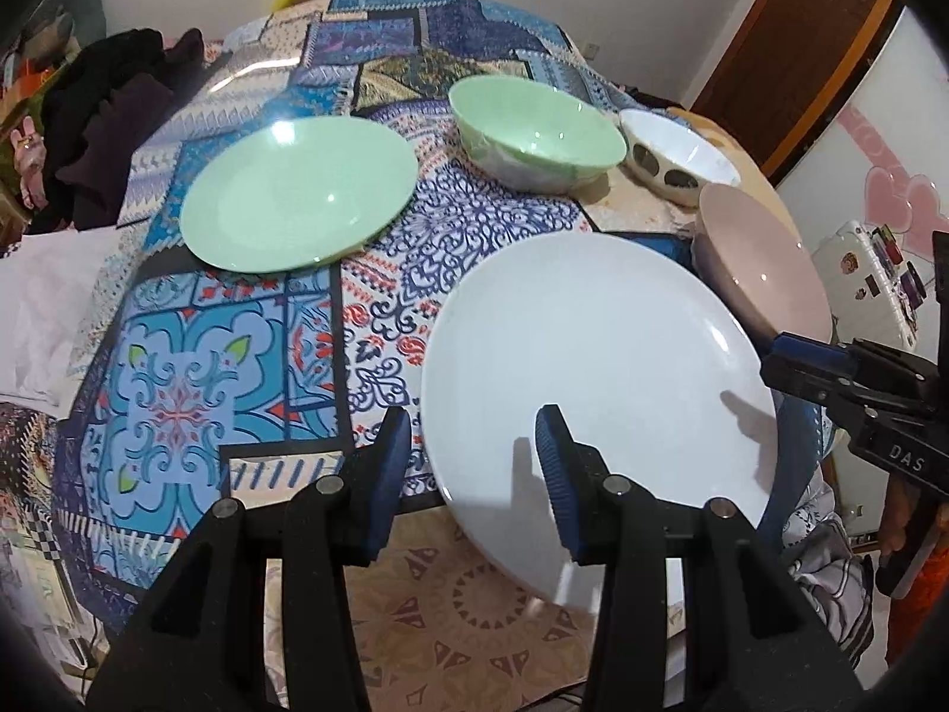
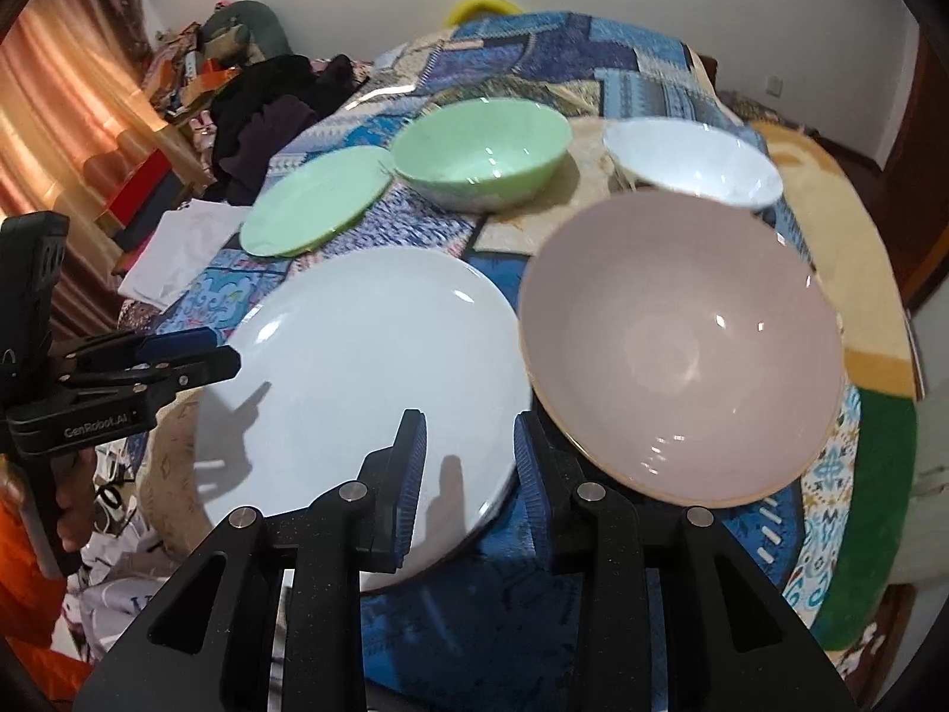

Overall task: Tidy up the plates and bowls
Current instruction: 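Lower the white plate onto the dark brown plate and open both tools, then grasp the light green plate rim with the left tool while the right tool grips it too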

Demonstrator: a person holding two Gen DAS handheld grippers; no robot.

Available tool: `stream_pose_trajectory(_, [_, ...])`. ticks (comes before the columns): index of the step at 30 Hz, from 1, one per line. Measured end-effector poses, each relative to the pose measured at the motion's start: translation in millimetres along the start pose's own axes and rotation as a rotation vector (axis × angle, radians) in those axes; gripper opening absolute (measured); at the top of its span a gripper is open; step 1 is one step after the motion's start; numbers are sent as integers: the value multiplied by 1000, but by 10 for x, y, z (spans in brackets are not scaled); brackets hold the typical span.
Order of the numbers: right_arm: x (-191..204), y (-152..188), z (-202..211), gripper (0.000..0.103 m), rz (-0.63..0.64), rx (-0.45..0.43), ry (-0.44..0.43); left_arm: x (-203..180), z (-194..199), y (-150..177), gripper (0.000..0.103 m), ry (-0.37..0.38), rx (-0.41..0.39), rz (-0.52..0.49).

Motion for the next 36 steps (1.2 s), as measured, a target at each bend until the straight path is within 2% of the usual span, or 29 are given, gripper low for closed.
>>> stream_pose_trajectory(6, [104, -239, 59, 30, 18, -54, -21, 100, 215, -140, 45, 4, -58, 22])
stream_pose_trajectory(12, [220, -547, 13, 31, 54, -98, -35, 298, 454, -411, 56, -22, -151, 51])
stream_pose_trajectory(19, [354, -899, -243, 42, 75, -106, -58, 718, 570, -792, 69, -60, -219, 129])
stream_pose_trajectory(25, [438, -1109, -637, 46, 75, -49, -94, 1178, 357, -1097, 73, -106, -184, 189])
stream_pose_trajectory(30, [543, -1213, -971, 46, 88, 21, -113, 1550, -69, -1274, 73, -118, -92, 238])
stream_pose_trajectory(36, [604, -1324, -1305, 46, 104, 80, -105, 1734, -492, -1463, 73, -122, -41, 210])
Point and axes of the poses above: each gripper's, at about its wrist camera, not at the fingertips, and z roughly against the way its jaws point, x to its left, y to its underside, the point moved 7 cm from there along -z, roughly the way its jaws point, and after that the axes turned 14 degrees about z, right-handed, at the moved point
